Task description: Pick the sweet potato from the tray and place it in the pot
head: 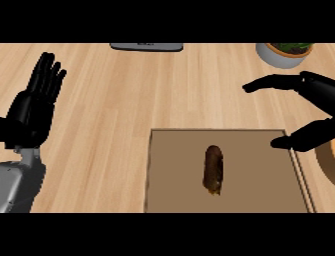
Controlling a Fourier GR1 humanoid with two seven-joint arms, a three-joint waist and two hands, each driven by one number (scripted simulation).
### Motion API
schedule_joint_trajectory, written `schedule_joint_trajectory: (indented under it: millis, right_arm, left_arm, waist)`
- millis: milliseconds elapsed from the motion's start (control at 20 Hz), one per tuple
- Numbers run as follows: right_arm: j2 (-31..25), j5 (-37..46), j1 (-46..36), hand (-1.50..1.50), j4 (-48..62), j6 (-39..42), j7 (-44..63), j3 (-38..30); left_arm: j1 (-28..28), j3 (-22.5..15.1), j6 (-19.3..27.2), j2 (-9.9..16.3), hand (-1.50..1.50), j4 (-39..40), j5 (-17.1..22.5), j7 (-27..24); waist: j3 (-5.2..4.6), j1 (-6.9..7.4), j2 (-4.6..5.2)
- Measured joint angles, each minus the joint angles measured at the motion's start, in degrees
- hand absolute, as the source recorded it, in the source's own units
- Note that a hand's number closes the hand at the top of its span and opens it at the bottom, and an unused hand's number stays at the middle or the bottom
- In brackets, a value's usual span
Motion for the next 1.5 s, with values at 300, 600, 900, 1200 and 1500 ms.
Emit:
schedule_joint_trajectory:
  millis: [300, 600, 900, 1200, 1500]
  right_arm:
    - [0.5, 8.2, -6.7, -1.50, 0.6, 7.3, 1.1, 6.2]
    - [4.0, 13.4, -12.5, -1.50, -0.4, 16.0, 9.9, 12.9]
    - [12.3, 16.8, -13.8, -1.50, -0.6, 21.3, 20.2, 16.2]
    - [19.4, 20.4, -10.7, -1.50, -0.8, 24.5, 29.4, 17.8]
    - [22.0, 25.1, -7.6, -1.50, 1.0, 27.4, 29.3, 16.4]
  left_arm:
    - [-0.2, 1.3, 0.4, -0.5, 0.00, 1.4, 0.2, -0.1]
    - [-0.1, 1.6, 0.7, -1.1, 0.00, 1.5, -0.1, -0.3]
    - [-0.6, 2.2, 0.6, -1.5, 0.00, 2.7, -0.7, -0.9]
    - [0.7, 3.5, -0.9, -1.2, 0.00, 2.8, -0.3, -1.7]
    - [0.7, 3.9, -0.9, -2.0, 0.00, 2.5, -1.1, -1.4]
  waist:
    - [0.08, -1.32, -0.36]
    - [0.08, -1.82, -0.56]
    - [0.11, -2.42, -0.63]
    - [0.14, -2.68, -0.65]
    - [0.17, -2.70, -0.60]
